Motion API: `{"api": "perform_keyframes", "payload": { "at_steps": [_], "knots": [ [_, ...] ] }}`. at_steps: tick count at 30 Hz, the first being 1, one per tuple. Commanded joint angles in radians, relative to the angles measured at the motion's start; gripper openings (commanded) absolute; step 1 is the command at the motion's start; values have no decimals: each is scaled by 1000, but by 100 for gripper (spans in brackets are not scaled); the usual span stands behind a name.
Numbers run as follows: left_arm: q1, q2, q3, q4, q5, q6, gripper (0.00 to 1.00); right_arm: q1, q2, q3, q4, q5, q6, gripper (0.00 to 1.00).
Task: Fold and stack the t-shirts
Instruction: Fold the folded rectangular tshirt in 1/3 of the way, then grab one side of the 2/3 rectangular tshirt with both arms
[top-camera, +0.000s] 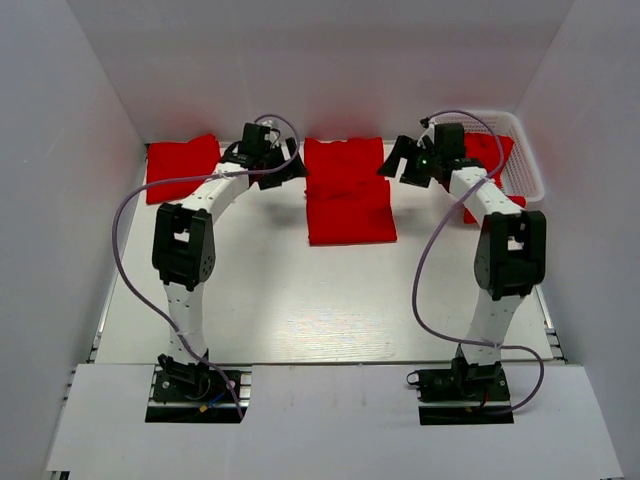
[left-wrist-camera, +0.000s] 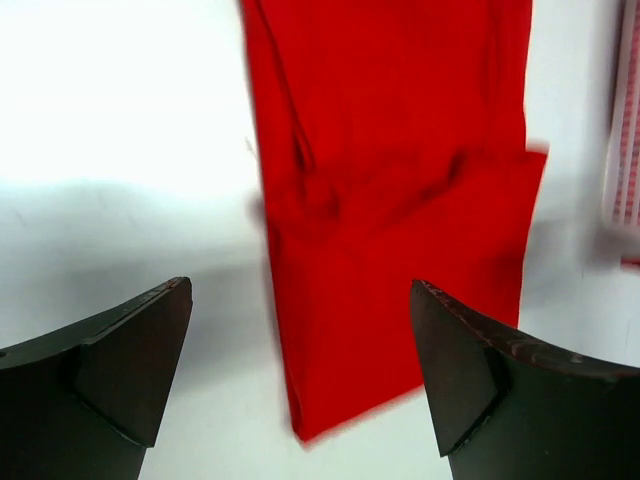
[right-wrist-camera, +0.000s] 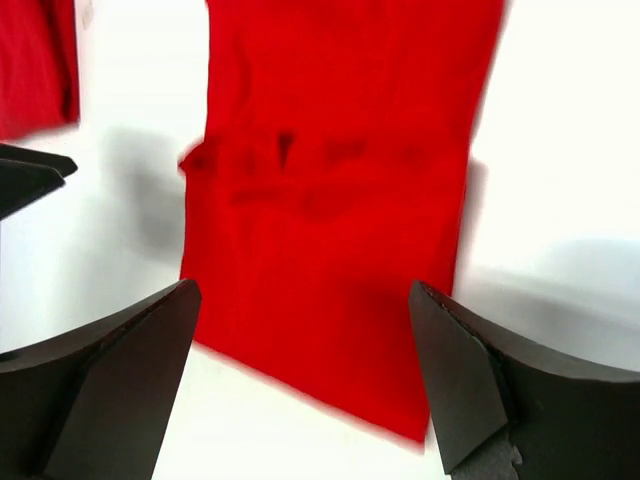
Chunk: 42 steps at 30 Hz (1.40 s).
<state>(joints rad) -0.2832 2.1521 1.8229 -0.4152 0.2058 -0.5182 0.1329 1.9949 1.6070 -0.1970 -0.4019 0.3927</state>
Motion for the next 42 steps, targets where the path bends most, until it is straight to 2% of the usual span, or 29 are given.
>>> {"api": "perform_keyframes", "payload": {
  "at_steps": [1,2,3,7,12,20,24,26,28,29,32,33,34,35,36,37,38,39,40,41,42],
  "knots": [
    [-45,-139,-130,-34,57,46,100,1,-128,-117,-47,28,-93,90],
    [-57,-159,-169,-11,57,58,100,1,-163,-212,-58,26,-91,90],
    [-71,-179,-241,-11,57,58,100,1,-198,-243,-61,25,-97,90],
    [-109,-230,-355,0,98,79,100,-1,-277,-409,-42,3,-107,90],
    [-142,-251,-476,10,95,80,100,-3,-266,-499,-10,-81,-111,90],
    [-160,-213,-496,50,76,61,100,1,-199,-530,60,-54,-57,90],
    [-160,-204,-527,61,76,61,95,1,-171,-524,50,-29,-48,90],
    [-169,-192,-537,70,86,61,88,1,-163,-535,42,-8,-49,90],
    [-178,-183,-547,70,86,61,81,2,-163,-548,44,-6,-48,86],
    [-188,-182,-547,70,86,61,76,2,-165,-552,50,-6,-48,79],
    [-198,-173,-565,79,77,52,73,2,-165,-575,71,-6,-40,72],
    [-198,-173,-565,90,76,52,72,4,-159,-576,73,-9,-37,65],
    [-198,-163,-565,90,76,52,72,2,-156,-573,83,-9,-40,63],
    [-208,-163,-565,90,76,52,66,1,-142,-572,85,-9,-37,60],
    [-208,-153,-565,90,76,52,63,4,-139,-565,90,-11,-32,51],
    [-208,-153,-565,90,67,52,58,2,-133,-564,102,-20,-29,45],
    [-208,-143,-556,90,67,52,46,5,-125,-561,106,-18,-29,35],
    [-208,-143,-556,99,52,40,42,2,-125,-561,116,-17,-29,35],
    [-208,-143,-556,114,28,15,30,4,-119,-556,137,-11,-29,24],
    [-208,-130,-556,115,27,15,30,2,-119,-550,136,-11,-29,18],
    [-208,-121,-556,115,38,15,15,2,-110,-545,131,-9,-34,13]
  ]
}}
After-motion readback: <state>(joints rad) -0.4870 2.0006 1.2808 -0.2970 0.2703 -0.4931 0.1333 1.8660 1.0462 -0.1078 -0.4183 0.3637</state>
